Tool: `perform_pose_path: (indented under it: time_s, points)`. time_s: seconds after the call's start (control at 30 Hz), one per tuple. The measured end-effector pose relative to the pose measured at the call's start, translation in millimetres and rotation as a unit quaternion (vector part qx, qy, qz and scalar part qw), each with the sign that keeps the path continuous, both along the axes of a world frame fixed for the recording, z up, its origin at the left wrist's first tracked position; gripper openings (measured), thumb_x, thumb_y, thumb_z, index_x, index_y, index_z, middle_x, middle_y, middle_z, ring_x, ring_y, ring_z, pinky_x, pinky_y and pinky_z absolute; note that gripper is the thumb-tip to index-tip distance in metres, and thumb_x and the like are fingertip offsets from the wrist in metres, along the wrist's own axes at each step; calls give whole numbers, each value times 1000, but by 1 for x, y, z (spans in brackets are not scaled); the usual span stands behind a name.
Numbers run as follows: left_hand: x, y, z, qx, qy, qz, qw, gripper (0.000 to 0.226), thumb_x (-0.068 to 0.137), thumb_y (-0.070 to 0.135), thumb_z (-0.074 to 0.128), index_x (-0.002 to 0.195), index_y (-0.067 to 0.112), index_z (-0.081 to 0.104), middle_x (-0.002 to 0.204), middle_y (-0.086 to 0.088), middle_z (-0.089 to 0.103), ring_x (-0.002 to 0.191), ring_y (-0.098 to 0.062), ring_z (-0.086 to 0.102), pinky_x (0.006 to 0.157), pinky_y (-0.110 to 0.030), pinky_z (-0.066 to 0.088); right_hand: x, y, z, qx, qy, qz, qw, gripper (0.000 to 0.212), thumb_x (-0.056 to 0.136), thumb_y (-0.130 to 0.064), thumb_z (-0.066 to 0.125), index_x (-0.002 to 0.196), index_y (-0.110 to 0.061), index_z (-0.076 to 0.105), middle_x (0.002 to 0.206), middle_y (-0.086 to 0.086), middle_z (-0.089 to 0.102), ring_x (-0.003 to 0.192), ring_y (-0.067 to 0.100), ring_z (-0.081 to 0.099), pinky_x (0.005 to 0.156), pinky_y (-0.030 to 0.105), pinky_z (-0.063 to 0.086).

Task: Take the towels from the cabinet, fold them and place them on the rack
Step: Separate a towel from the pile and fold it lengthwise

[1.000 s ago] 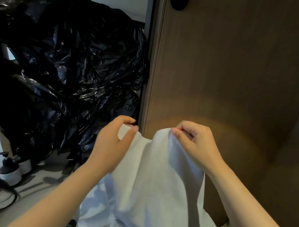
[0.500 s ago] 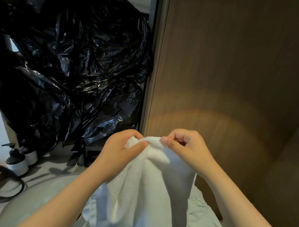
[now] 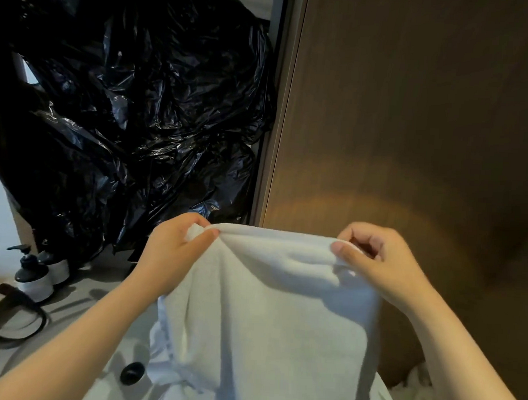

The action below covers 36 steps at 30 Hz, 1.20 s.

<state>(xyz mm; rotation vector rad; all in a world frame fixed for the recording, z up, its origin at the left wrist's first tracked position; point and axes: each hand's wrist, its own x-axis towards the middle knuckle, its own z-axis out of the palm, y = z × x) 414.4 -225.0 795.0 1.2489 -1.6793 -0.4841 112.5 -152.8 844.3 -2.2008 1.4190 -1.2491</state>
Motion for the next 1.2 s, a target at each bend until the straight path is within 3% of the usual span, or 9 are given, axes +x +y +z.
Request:
perform_pose_path:
  time_s: [0.17,0.3,0.43,0.57,0.63,0.7,0.9,1.03,1.2]
  points:
    - [-3,-5,2,-35,-64,34,997,14,90,42,57,79,34,57,68,3,62,60,-11,55,60,-31,45,11,-1,33,-166,172,-75,968,19,93,-35,61,76,-27,64,69,-18,60,70,5,61,58,13,45]
    - [-12,2,2,-49,-92,2,995,17,91,38,59,107,36,65,104,23,64,90,5,56,78,-14,40,28,-10,13,-79,187,-39,978,15,92,-37,64,80,-29,67,70,-14,63,68,4,61,59,24,50]
    - [-27,19,-3,-56,-3,-69,996,26,88,34,66,114,34,66,104,29,65,102,18,53,82,4,33,38,-16,-16,0,156,-26,987,15,92,-40,64,84,-29,71,71,-14,65,70,6,62,65,35,55]
    - [-39,25,-8,-18,3,-153,988,36,91,33,62,127,34,60,116,31,62,110,20,50,88,3,33,44,-18,-25,5,114,9,993,14,92,-38,64,84,-29,71,74,-13,66,75,6,63,64,26,53]
    - [-45,25,-12,16,-1,-191,981,38,95,32,58,133,35,55,122,29,61,115,16,50,98,-8,37,46,-18,-24,19,91,32,995,13,92,-38,64,85,-29,71,76,-10,67,76,10,65,65,28,54]
    - [-50,27,-14,44,14,-225,973,34,97,28,56,130,35,58,117,26,64,112,11,54,98,-15,42,47,-18,-22,27,65,53,996,11,92,-35,65,85,-31,72,76,-10,67,75,11,65,64,25,53]
    - [-48,24,-22,80,11,-250,965,17,94,31,57,83,26,70,86,16,69,80,6,60,72,-4,41,41,-17,-25,51,36,56,997,11,91,-26,69,81,-30,71,70,-16,65,67,6,60,60,14,44]
    - [-48,22,-26,75,12,-232,970,17,97,29,53,86,27,66,94,22,67,86,8,59,72,-6,43,38,-20,-30,62,42,43,996,11,90,-31,69,82,-26,73,74,-10,68,71,12,64,62,25,49]
    - [-43,13,-17,15,-58,-182,981,19,95,35,47,79,31,56,78,21,59,71,2,53,63,-11,40,26,-20,-38,113,67,33,991,34,89,-53,60,73,-25,68,66,1,62,64,24,60,55,30,44]
